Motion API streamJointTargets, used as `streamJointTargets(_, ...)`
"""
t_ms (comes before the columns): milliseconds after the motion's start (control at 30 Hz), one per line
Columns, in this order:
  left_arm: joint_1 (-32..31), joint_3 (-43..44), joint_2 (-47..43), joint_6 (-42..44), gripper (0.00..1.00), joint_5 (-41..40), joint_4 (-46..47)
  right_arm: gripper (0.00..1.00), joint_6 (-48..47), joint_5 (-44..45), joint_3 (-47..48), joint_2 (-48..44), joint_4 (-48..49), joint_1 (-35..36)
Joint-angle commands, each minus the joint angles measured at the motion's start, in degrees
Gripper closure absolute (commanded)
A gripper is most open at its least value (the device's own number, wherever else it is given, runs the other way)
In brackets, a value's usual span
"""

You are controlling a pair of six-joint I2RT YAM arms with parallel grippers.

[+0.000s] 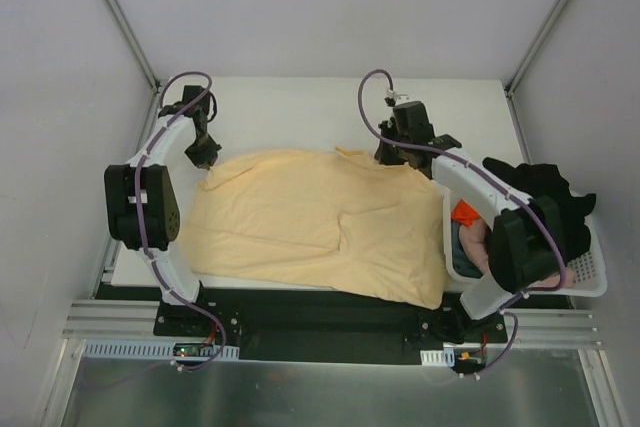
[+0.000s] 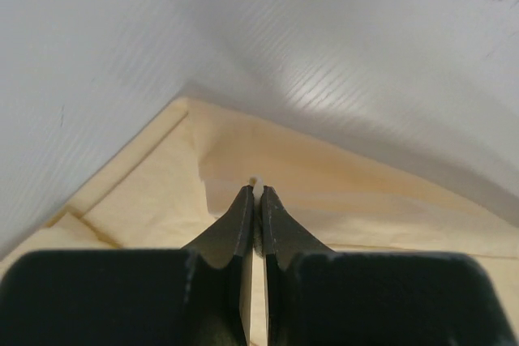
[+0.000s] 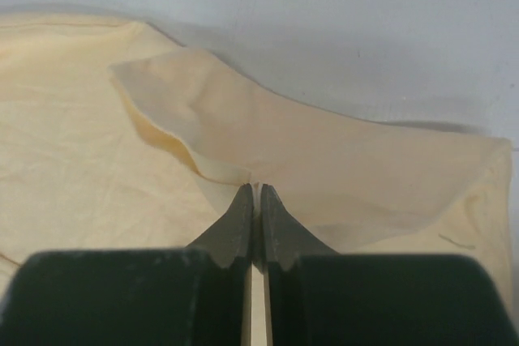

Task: Fold and stack the t-shirts
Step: Grap the side of the flattened tshirt furthest away from the robot with both arms, then fold the other side of the tshirt into a rectangle

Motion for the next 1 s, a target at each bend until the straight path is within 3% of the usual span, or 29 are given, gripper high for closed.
streamJointTargets(0, -1.48, -7.73, -7.77, -3.31, 1.00, -4.25, 0.30, 0.99, 1.51, 8.54, -5.67, -11.23, -1.72, 1.87)
streamJointTargets(200, -1.66, -13.82, -13.83, -3.84, 1.00, -4.25, 1.18, 0.99, 3.44, 13.38, -12.63, -23.18, -7.52, 2.67)
streamJointTargets(367, -1.66, -13.83, -17.88, -3.23, 1.00, -8.82, 1.27, 0.99, 3.36, 14.88, -16.16, -31.27, -12.18, 2.58)
streamJointTargets(633, -1.66, -9.52, -19.98, -1.03, 1.00, -10.49, 1.09, 0.99, 3.80, 11.89, -16.59, -34.79, -16.84, 2.67)
streamJointTargets(967, -1.57, -20.14, -26.84, -2.52, 1.00, -11.72, 1.18, 0.99, 4.50, 10.05, -18.35, -42.53, -23.26, 2.58)
